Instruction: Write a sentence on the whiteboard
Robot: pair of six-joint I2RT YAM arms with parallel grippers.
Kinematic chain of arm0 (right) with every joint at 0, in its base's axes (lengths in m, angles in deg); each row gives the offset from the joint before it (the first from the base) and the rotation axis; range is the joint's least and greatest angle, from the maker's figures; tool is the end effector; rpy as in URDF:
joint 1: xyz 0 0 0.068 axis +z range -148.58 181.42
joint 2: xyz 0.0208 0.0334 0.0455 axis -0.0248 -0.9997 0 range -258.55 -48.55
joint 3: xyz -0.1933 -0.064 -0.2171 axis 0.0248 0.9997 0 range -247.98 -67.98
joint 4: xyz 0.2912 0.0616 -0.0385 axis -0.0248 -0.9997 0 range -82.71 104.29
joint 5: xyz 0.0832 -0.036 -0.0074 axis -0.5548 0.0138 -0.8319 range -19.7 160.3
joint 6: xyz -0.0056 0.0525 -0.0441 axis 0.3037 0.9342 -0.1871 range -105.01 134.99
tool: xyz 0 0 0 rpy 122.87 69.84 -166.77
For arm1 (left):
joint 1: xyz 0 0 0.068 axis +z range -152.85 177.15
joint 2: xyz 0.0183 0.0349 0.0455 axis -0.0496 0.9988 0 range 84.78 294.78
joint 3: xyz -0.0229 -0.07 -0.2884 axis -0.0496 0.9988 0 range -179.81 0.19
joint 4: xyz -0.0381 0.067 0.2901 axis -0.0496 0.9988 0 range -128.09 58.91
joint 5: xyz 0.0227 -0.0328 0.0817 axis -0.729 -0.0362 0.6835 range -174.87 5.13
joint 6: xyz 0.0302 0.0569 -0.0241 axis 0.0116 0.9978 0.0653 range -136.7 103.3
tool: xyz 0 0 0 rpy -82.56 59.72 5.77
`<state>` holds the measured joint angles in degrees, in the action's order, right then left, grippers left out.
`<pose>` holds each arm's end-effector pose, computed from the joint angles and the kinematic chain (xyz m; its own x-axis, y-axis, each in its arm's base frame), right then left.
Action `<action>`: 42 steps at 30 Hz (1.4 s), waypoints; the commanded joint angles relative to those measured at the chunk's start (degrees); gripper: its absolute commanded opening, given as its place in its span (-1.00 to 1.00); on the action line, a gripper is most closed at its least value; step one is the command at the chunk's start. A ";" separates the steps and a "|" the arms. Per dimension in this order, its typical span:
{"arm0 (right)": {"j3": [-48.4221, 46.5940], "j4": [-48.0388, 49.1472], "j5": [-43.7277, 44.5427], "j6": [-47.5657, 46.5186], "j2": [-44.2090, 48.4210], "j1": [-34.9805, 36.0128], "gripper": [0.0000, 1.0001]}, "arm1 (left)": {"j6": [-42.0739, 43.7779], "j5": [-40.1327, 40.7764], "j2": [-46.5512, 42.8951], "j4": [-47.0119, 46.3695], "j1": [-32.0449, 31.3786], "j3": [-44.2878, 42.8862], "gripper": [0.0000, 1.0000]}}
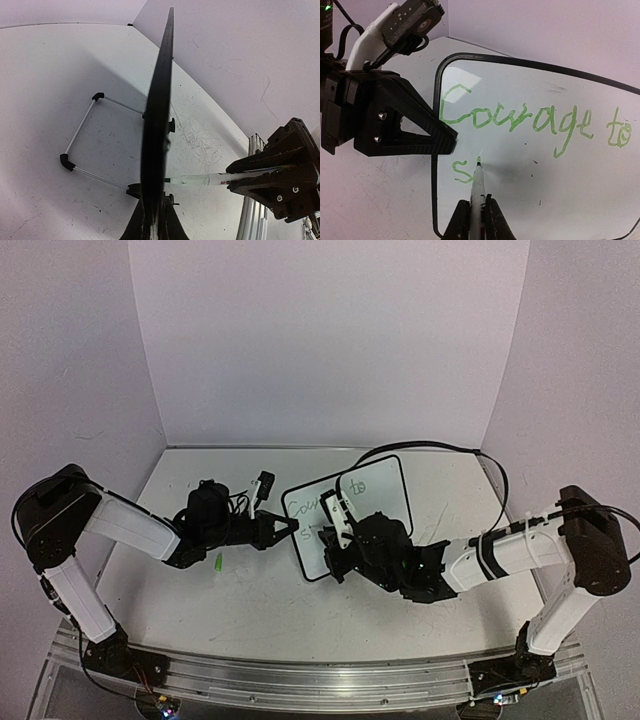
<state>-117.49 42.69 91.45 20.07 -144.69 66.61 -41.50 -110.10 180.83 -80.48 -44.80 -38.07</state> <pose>0.1904 0.3641 0.1955 -0.1929 -0.2205 -0.9561 -0.6883 0.7248 -0.0283 0.2620 -0.2673 0.1585 -0.5612 -0.0058 -0.8277 0.7436 0.4357 -0.5072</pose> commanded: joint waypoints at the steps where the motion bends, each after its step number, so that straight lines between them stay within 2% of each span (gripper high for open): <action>1: -0.38 -1.83 1.21 0.86 -0.38 -0.28 -1.00 | 2.95 2.30 -1.18 2.79 -0.15 0.05 -1.00; 29: 2.40 -3.16 0.04 4.27 0.86 0.08 -1.00 | 3.00 2.21 -1.01 2.80 -0.18 0.04 -1.00; 35: 3.05 -3.26 4.12 5.32 1.61 0.16 -1.00 | 3.00 2.19 -0.93 2.79 -0.19 -0.05 -1.00; 39: 3.56 0.18 6.75 4.02 3.71 0.16 -1.00 | 3.01 2.18 -0.93 2.76 -0.24 -0.01 -1.00; 42: 5.17 5.98 2.16 1.10 7.51 0.18 -1.00 | 2.91 2.02 -0.78 2.78 -0.21 -0.16 -1.00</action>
<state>-113.99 41.78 94.43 23.91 -143.13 67.09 -41.15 -109.99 180.80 -80.50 -44.83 -38.07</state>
